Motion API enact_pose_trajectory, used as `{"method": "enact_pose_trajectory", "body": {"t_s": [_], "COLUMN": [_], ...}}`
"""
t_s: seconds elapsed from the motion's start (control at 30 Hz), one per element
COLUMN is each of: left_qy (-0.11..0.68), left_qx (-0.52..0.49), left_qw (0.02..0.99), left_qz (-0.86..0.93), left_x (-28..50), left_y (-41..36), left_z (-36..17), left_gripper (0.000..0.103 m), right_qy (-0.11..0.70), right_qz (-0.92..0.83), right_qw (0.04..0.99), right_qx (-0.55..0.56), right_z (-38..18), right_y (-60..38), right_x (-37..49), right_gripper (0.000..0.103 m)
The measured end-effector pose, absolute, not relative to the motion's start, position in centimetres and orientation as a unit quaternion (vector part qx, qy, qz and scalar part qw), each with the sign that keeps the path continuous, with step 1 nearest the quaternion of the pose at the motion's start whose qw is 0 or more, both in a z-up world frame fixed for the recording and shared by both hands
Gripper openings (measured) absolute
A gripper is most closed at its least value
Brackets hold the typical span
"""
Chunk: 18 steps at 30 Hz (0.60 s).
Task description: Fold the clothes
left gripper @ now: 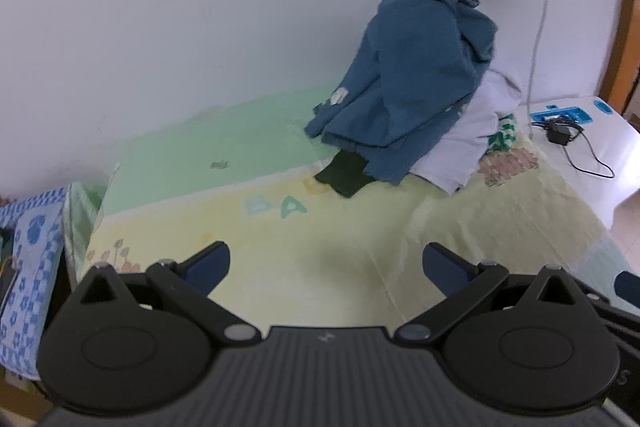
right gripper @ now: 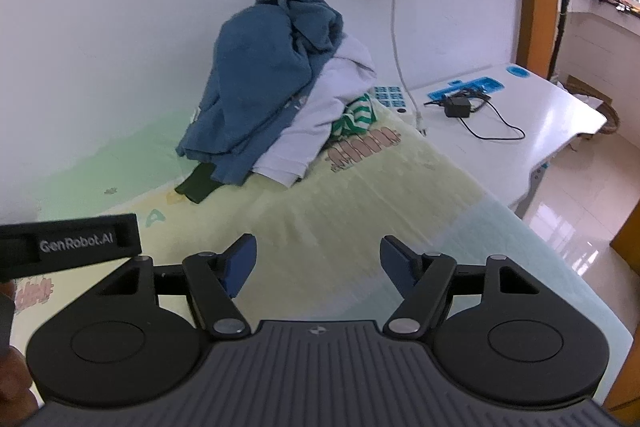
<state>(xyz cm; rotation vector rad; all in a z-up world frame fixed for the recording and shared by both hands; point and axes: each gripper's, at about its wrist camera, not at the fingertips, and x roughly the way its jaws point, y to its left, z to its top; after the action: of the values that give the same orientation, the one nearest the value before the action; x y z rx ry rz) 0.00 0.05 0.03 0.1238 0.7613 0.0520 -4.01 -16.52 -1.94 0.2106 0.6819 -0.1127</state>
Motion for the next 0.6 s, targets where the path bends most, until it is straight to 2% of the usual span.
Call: {"method": "enact_pose_trajectory", "body": {"t_s": [0.13, 0.6], "left_qy": [0.371, 0.366], "left_qx": [0.051, 0.049], "left_qw": [0.927, 0.929], "left_qz": [0.023, 0.004], "left_x": [0.0, 1.2], "left_y": [0.3, -0.3], "left_z": [0.2, 1.2], "left_gripper": [0.102, 0.102], "right_qy": [0.321, 0.314], "right_qz": [-0.045, -0.046], "right_qw": [0.938, 0.945], "right_qx": [0.121, 0.081], "right_z": [-1.4, 0.3], "right_y": [-16.6, -16.1], "right_x": [-3.9, -2.7], "right_gripper": [0.072, 0.072]}}
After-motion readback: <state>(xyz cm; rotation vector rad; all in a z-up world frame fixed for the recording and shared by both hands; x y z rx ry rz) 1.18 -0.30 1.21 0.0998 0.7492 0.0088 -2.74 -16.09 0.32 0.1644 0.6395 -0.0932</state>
